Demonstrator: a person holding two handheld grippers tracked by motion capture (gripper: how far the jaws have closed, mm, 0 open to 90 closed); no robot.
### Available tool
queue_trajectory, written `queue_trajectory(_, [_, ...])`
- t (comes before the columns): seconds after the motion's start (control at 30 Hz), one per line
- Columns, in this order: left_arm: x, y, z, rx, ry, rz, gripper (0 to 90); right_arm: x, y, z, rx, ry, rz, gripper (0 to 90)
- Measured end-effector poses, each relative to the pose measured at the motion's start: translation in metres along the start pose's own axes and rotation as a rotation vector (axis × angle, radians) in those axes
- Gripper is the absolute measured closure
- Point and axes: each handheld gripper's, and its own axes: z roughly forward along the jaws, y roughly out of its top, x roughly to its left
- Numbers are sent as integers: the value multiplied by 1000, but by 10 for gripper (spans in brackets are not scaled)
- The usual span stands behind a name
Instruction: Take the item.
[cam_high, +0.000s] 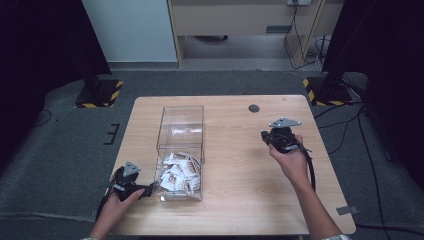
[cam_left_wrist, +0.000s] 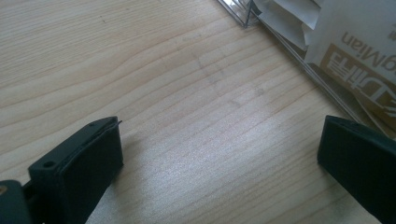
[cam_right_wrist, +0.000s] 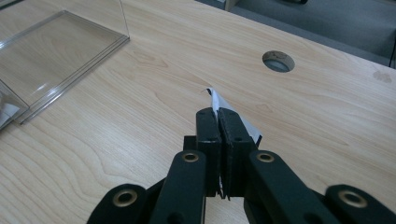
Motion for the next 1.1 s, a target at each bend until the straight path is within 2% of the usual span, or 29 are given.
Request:
queue_trajectory(0.47, [0,0,0,0,0,0,0,-8,-8,27,49,6,14,881])
queue_trajectory(0.6, [0,0,0,0,0,0,0,-4,-12,36,60,13,27,881])
queue_trajectory(0.83, [0,0,0,0,0,0,0,4,-15,48,81,27,8,881])
queue_trajectory(1.1, [0,0,0,0,0,0,0,3,-18,56,110,22,13,878])
